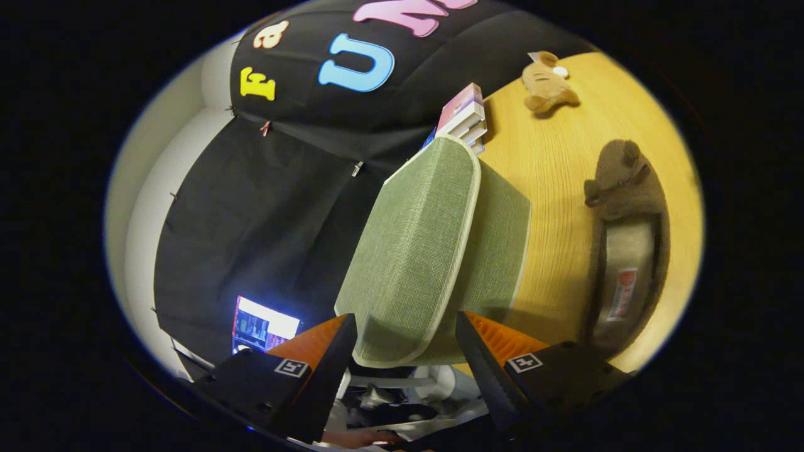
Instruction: Open the storage box then place both shoes into the box .Put the left shoe in first, then the right shoe, with the right side of both shoes facing outward in a uniform manner.
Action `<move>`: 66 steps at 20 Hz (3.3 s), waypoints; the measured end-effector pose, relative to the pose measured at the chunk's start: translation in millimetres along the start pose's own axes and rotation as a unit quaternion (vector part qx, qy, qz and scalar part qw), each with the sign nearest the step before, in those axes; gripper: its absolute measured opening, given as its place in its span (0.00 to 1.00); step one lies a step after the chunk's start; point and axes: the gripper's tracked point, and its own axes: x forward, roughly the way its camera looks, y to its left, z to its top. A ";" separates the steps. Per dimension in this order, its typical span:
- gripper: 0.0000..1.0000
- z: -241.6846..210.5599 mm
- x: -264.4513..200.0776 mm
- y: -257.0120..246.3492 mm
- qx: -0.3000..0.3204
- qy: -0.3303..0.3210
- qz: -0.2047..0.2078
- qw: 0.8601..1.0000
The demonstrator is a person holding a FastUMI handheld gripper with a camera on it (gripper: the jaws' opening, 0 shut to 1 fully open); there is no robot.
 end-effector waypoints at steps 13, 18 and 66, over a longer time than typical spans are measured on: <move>0.97 4.2 14.2 15.2 0.157 0.048 0.127 0.978; 0.97 11.5 -2.5 20.9 0.190 0.046 0.140 0.971; 0.10 80.8 191.1 262.5 0.034 -0.032 0.028 0.999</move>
